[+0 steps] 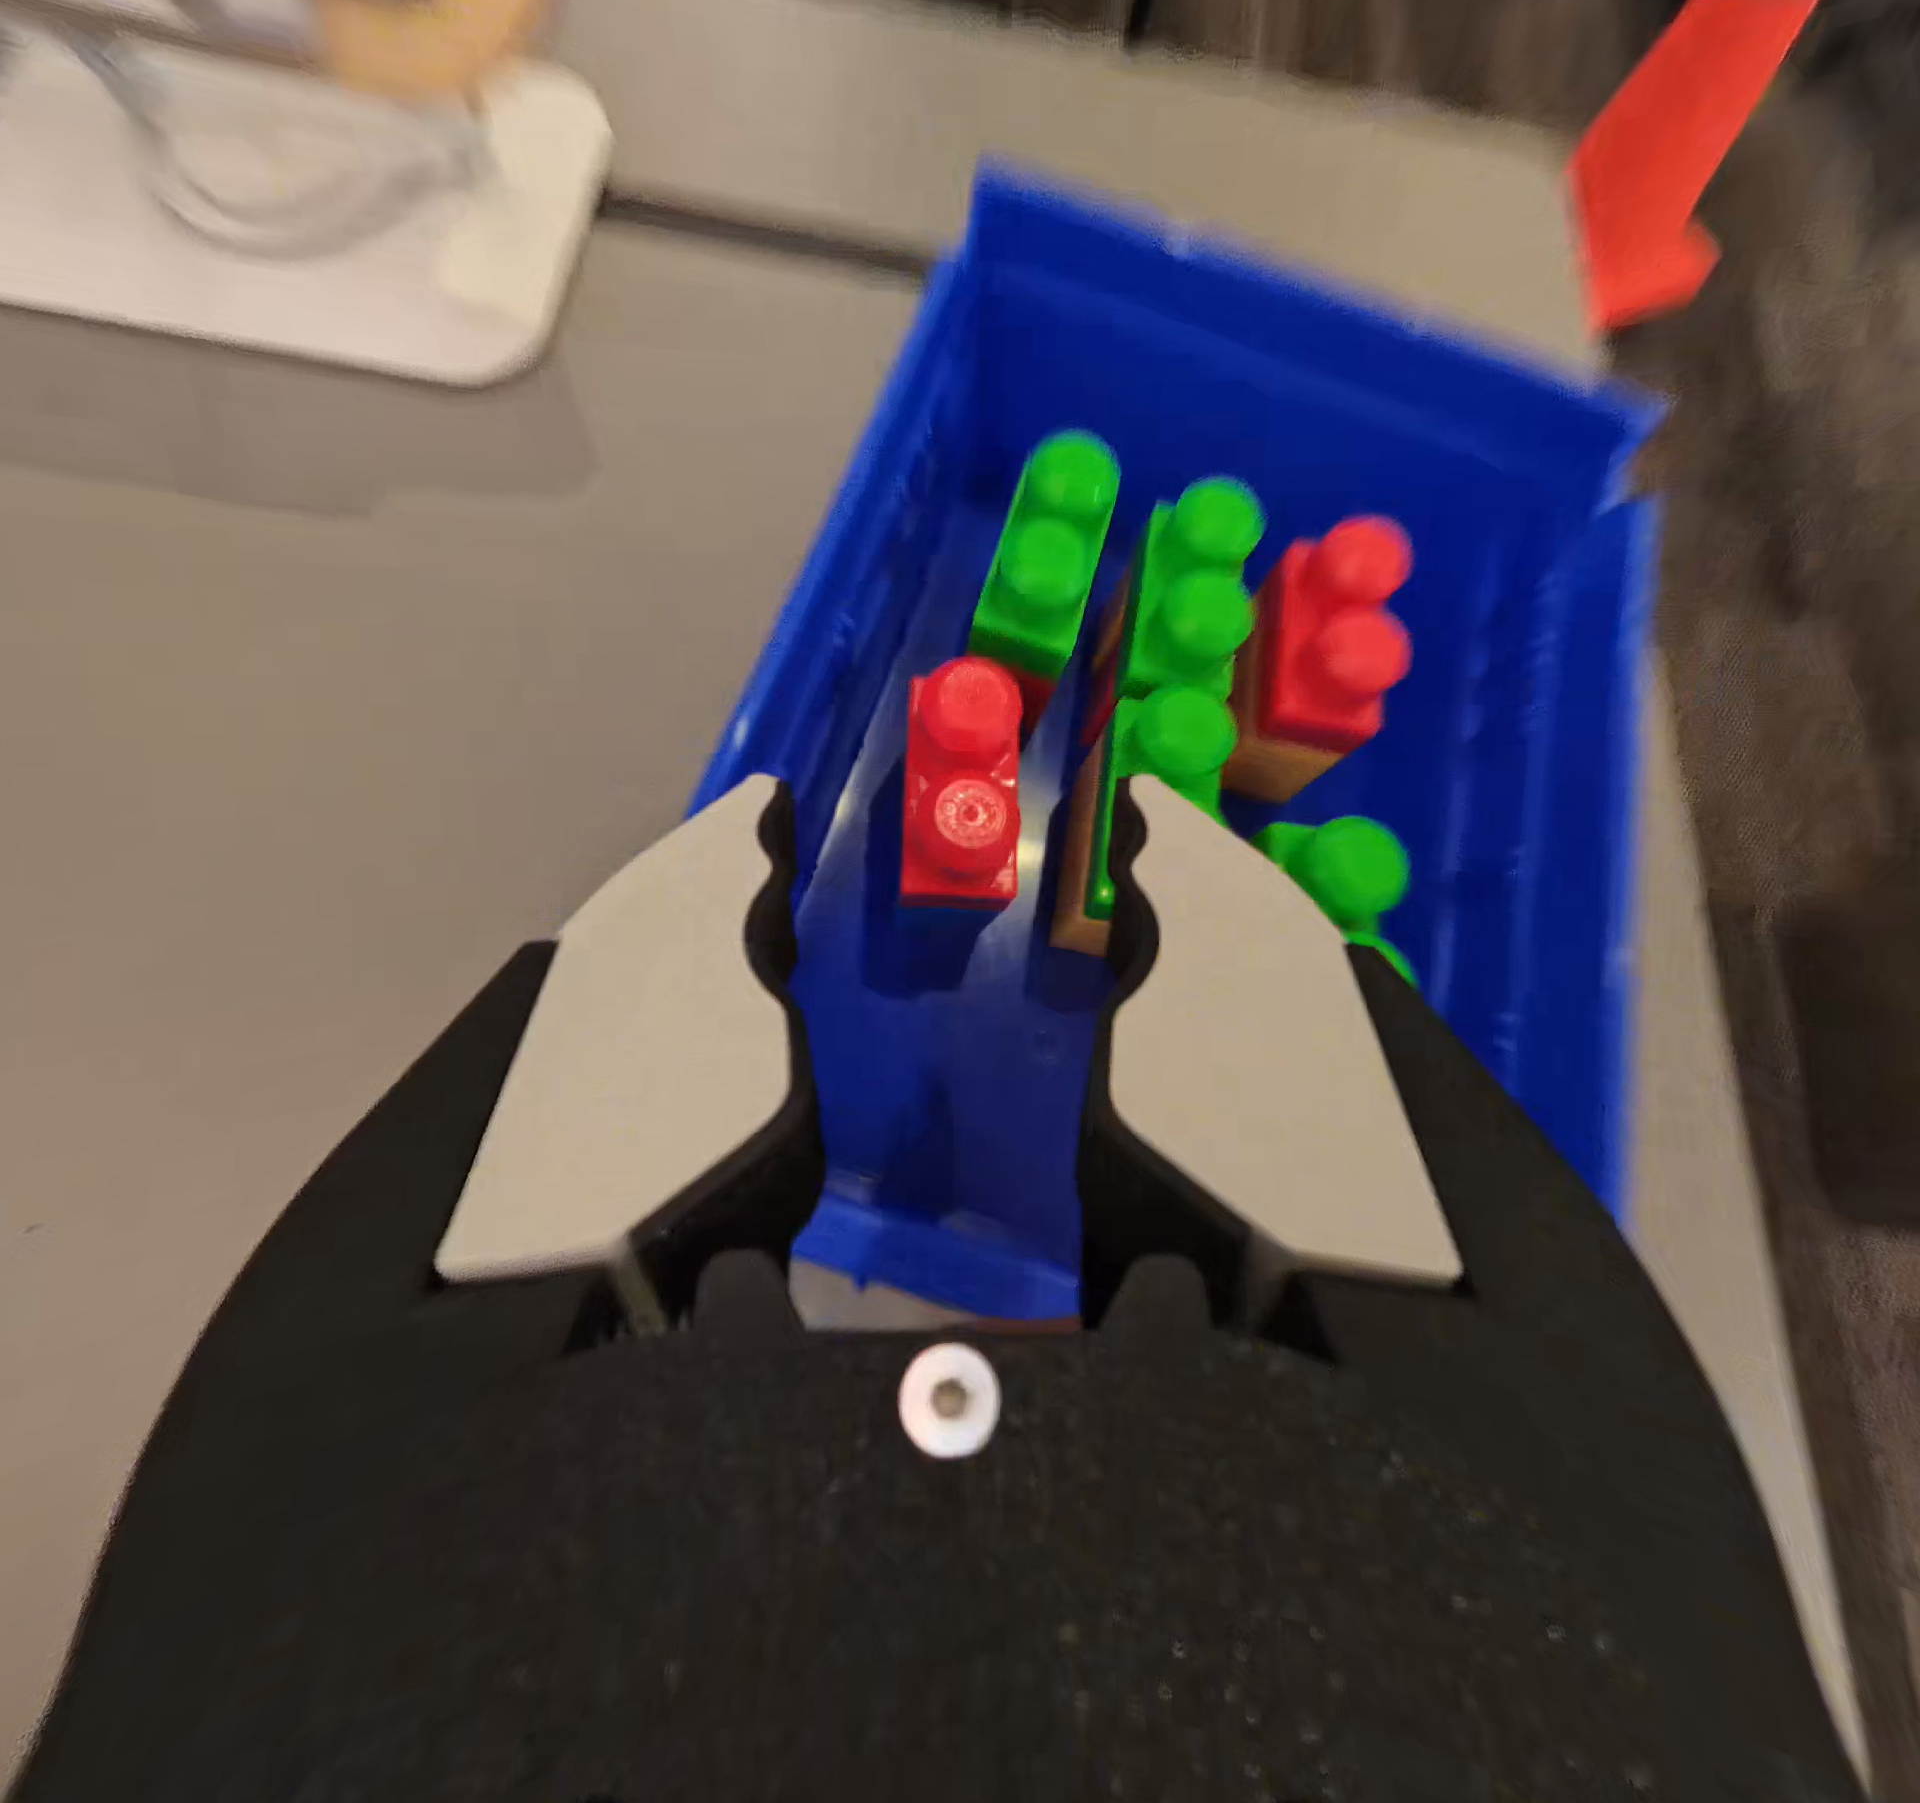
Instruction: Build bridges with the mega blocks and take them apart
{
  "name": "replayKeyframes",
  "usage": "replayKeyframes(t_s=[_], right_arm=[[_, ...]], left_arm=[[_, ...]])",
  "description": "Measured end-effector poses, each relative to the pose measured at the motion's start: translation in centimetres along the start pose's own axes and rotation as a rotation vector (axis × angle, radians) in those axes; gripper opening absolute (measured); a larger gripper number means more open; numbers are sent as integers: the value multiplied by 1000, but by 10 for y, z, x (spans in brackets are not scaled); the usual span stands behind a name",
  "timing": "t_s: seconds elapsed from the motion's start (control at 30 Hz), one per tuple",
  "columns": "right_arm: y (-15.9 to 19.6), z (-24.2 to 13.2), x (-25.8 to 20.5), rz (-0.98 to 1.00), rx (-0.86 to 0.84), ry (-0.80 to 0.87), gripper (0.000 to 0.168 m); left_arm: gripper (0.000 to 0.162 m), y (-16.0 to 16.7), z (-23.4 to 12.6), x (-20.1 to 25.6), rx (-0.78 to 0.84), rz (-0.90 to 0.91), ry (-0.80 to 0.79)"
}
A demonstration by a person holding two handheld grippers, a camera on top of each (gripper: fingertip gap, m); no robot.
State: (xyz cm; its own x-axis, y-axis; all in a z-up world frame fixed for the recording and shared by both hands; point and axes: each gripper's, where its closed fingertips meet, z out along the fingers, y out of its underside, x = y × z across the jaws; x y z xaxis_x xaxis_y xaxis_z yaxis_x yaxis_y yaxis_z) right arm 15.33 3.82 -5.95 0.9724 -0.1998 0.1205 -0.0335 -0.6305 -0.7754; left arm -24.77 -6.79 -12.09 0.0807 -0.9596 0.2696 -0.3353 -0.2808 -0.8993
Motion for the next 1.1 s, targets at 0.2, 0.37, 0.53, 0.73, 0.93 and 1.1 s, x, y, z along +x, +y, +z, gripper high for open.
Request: replayKeyframes(t_s=[0.2,0.37,0.53,0.73,0.93,1.1], right_arm=[[5,-126,-130,-15,480,-605,56],[90,-128,-216,34,518,-907,47],[105,-136,-239,-87,477,-944,47],[121,-128,-249,-112,411,-969,47],[116,-131,-239,-121,445,-949,45],[113,-130,-237,-112,442,-962,44]], left_arm=[[48,-9,-14,-20,87,-78,-89],[53,-2,-22,-32,68,-68,-223],[55,13,-35,-24,64,-69,-313],[57,-3,-69,-22,173,-161,-336],[58,-37,-135,-69,13,23,-559],[65,-56,-164,-170,-308,65,-618]])
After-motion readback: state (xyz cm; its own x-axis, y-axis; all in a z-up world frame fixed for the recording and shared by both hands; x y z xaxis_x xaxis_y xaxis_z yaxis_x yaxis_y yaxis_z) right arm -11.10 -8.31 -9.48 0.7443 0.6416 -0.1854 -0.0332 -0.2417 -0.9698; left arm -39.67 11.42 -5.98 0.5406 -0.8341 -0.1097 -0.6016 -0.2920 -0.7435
